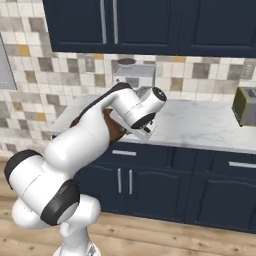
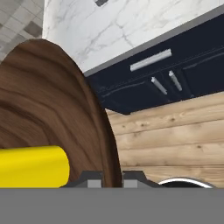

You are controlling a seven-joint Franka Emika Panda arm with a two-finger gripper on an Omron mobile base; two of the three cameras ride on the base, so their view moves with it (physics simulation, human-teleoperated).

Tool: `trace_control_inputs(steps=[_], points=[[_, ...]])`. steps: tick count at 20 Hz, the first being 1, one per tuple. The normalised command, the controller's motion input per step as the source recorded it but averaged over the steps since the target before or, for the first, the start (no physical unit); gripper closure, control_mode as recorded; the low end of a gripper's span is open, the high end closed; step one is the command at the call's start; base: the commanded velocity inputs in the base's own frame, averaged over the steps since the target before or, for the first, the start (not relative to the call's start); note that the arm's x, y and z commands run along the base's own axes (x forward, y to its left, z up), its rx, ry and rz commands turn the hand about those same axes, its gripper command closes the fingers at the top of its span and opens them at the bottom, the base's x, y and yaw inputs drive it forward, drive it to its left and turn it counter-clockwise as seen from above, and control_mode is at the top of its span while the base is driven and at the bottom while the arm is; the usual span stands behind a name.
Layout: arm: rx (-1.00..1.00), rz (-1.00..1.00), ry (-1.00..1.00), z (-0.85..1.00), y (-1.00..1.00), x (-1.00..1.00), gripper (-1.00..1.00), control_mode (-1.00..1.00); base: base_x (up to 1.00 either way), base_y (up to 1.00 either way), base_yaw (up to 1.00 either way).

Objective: Place the cup inside the bowl on the dining table and move the bowl to any counter.

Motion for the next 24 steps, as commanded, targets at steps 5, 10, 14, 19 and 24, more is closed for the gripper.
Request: trace_control_inputs(steps=[5,10,14,19,24], points=[[0.0,0.0,0.0,0.0,0.0,0.0,1.0,1.0,0.43,-0.92,0.04],[0.0,0.0,0.0,0.0,0.0,0.0,1.0,1.0,0.42,-0.83,0.04],[0.0,0.0,0.0,0.0,0.0,0.0,1.0,1.0,0.22,-0.49,0.0],[0.0,0.0,0.0,0.0,0.0,0.0,1.0,1.0,0.44,-0.13,-0.01],[0.0,0.0,0.0,0.0,0.0,0.0,1.0,1.0,0.66,-0.08,-0.02]])
